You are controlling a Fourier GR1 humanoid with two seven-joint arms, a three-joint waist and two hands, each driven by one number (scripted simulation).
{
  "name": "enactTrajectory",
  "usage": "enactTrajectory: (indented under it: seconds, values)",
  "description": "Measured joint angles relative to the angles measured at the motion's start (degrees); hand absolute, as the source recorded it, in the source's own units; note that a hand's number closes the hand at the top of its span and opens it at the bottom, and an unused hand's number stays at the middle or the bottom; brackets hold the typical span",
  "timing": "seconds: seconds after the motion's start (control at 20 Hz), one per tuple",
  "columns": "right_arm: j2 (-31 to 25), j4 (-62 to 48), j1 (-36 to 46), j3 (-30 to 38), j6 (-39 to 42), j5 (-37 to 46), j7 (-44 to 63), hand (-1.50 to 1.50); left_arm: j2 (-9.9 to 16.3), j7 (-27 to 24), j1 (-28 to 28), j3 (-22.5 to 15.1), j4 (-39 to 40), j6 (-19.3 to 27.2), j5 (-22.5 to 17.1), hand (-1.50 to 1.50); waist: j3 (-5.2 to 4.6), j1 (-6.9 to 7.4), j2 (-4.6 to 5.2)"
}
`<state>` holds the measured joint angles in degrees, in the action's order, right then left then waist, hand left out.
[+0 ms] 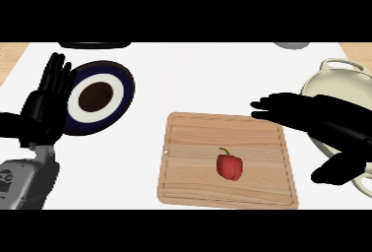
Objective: Pick the bell pepper from the cutting board and place it in the pot
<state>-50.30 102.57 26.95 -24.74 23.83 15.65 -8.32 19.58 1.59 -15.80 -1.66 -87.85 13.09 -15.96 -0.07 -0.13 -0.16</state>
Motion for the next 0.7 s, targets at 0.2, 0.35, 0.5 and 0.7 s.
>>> enactTrajectory:
  seconds: [0.2, 0.35, 0.5, 0.7]
  values:
    - [3.25, 4.33, -0.01, -3.43, 3.56, 3.47, 8.73, -1.50, -0.15, -0.07, 0.02, 0.59, 0.09, -0.98, 0.03, 0.00, 0.00, 0.14, 0.03]
    - [7.55, 5.31, 0.53, -5.94, 6.08, 5.86, 15.31, -1.50, -1.59, -0.28, 0.15, -0.03, -0.05, -0.29, 1.14, 0.00, 0.01, 0.23, 0.07]
    - [10.46, 4.81, -0.64, -6.66, 7.60, 8.33, 18.36, -1.50, -1.55, -1.00, 0.68, 0.97, 0.59, -1.82, 0.84, 0.00, 0.02, 0.23, 0.11]
    - [14.79, 2.29, -1.62, -7.72, 9.87, 12.08, 19.81, -1.50, -2.52, -1.57, 0.86, 1.43, 0.86, -2.15, 1.81, 0.00, 0.04, 0.27, 0.15]
